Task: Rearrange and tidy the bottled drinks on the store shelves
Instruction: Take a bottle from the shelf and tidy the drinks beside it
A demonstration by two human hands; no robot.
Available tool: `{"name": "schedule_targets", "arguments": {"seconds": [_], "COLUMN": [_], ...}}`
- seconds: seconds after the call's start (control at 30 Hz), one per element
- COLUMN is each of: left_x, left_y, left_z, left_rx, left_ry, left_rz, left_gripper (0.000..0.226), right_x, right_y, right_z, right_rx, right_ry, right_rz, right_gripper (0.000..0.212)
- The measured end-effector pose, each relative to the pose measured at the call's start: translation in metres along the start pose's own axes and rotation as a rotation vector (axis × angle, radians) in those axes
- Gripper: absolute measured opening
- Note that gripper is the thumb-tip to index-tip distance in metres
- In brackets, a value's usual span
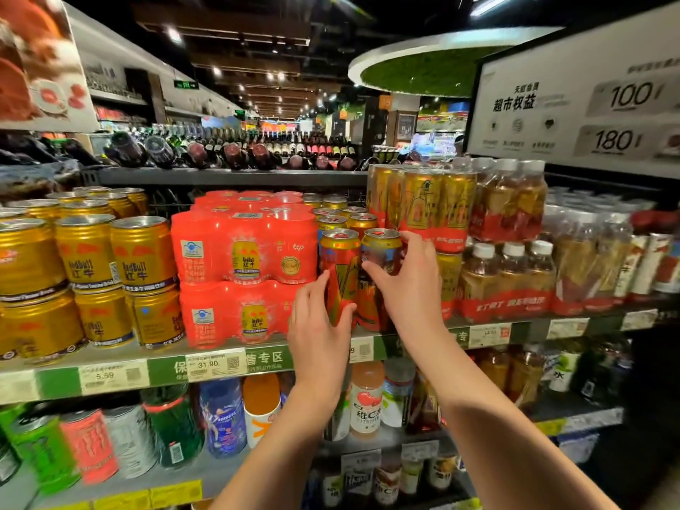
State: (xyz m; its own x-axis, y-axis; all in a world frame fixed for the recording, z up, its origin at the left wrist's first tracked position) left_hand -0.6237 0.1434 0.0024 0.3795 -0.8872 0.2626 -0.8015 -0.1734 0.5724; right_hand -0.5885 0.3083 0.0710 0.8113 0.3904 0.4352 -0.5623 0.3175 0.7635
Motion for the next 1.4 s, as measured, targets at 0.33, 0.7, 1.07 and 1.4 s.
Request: {"name": "schedule_targets", "arguments": {"seconds": [0.33,0.7,1.07,1.4], "left_x": [-0.013,-0.131,-0.252,-0.250], "left_y": [-0.062,-0.139,-0.182,-0.167], "left_z": [0.015,0.005,-0.011,-0.003], "left_rx": [-0.125,0.009,0.253,0.308], "left_ry": [-0.254,-0.305,0.102,0.410], "left_rz": [0.016,0.374,0.235,0.033], "left_gripper": [0.033,0.032,0.051,0.045], "right_x": [0.017,0.060,0.079,0.079], "right_y": [-0.095,-0.164,-0.144,-0.142], "right_z": [-0.069,-0.225,-0.355,-0.387], "right_rx": [-0.239,-0.425,-0.456,-0.452], "right_ry": [0.269,0.067,0.288,0.311], "right_rz": [-0.090,-0.068,0.090,-0.058], "right_gripper": [0.027,0.010,0.025,0.059]}}
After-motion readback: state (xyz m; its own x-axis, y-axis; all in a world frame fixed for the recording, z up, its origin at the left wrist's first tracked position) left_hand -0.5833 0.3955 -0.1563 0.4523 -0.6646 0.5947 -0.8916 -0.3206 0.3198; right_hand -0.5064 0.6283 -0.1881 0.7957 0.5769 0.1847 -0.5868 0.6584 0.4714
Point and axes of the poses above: each hand's wrist, its own y-axis towards the middle knuckle, its own x-axis out of the back of the hand, z = x × y, the point moved 8 cm from there along y, towards the middle knuckle, and after that the axes turned 13 degrees about x, right-handed, at the moved point
